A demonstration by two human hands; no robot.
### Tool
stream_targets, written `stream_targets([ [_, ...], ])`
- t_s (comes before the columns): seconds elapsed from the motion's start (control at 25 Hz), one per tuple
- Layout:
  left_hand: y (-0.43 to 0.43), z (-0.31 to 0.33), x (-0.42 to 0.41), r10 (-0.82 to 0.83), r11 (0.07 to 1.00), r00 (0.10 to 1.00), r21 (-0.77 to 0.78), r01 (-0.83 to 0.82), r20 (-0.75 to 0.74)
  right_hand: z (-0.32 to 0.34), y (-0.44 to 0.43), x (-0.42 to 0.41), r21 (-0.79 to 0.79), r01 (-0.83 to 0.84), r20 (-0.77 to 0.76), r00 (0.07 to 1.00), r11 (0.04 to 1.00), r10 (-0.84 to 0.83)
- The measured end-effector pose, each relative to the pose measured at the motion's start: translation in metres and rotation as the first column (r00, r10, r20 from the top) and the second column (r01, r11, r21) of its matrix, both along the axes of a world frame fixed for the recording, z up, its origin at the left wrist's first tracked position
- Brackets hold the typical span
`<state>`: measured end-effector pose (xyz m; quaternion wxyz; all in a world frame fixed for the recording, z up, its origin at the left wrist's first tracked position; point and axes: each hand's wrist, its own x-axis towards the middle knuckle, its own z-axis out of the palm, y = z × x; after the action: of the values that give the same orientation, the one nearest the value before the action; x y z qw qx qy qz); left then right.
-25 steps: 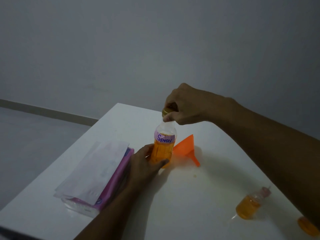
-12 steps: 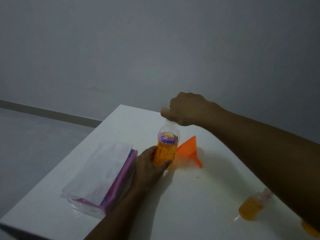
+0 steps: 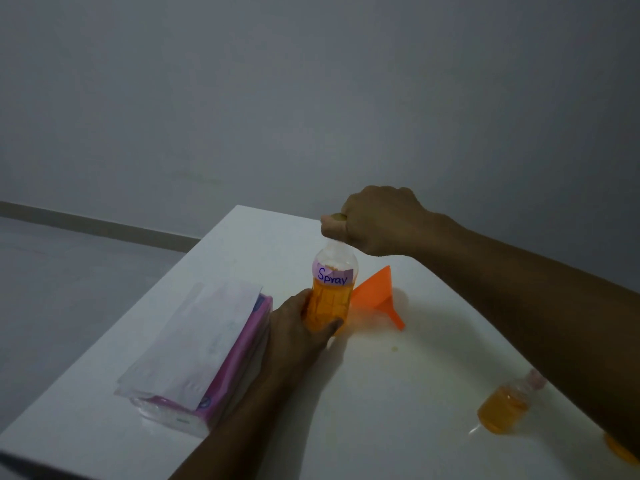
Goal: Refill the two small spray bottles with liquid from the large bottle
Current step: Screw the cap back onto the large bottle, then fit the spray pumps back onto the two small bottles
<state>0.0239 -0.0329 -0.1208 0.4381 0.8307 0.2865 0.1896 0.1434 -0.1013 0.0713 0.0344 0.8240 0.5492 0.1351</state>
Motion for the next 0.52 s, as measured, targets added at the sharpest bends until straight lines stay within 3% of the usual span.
stream_targets([
  [0.12,-0.003,-0.003,-0.005,0.034,0.999,0.995,0.009,-0.035,0.095,-0.005,-0.006,-0.001,0.045,0.145,-0.118,0.983,0.988,-0.139],
  [0.24,-0.007,0.002,-0.01,0.051,0.997,0.977,-0.069,-0.038,0.206,-0.013,-0.022,-0.004,0.076,0.21,-0.357,0.919,0.975,-0.17],
  [0.36,-0.01,0.016,-0.012,0.081,0.997,0.997,-0.017,-0.08,0.012,-0.012,-0.069,-0.007,0.155,0.259,-0.538,0.831,0.953,-0.138],
  [0.52,-0.036,0.018,-0.029,0.129,0.985,0.991,-0.108,-0.132,-0.03,-0.008,-0.163,-0.002,0.262,0.362,-0.67,0.735,0.895,-0.101],
])
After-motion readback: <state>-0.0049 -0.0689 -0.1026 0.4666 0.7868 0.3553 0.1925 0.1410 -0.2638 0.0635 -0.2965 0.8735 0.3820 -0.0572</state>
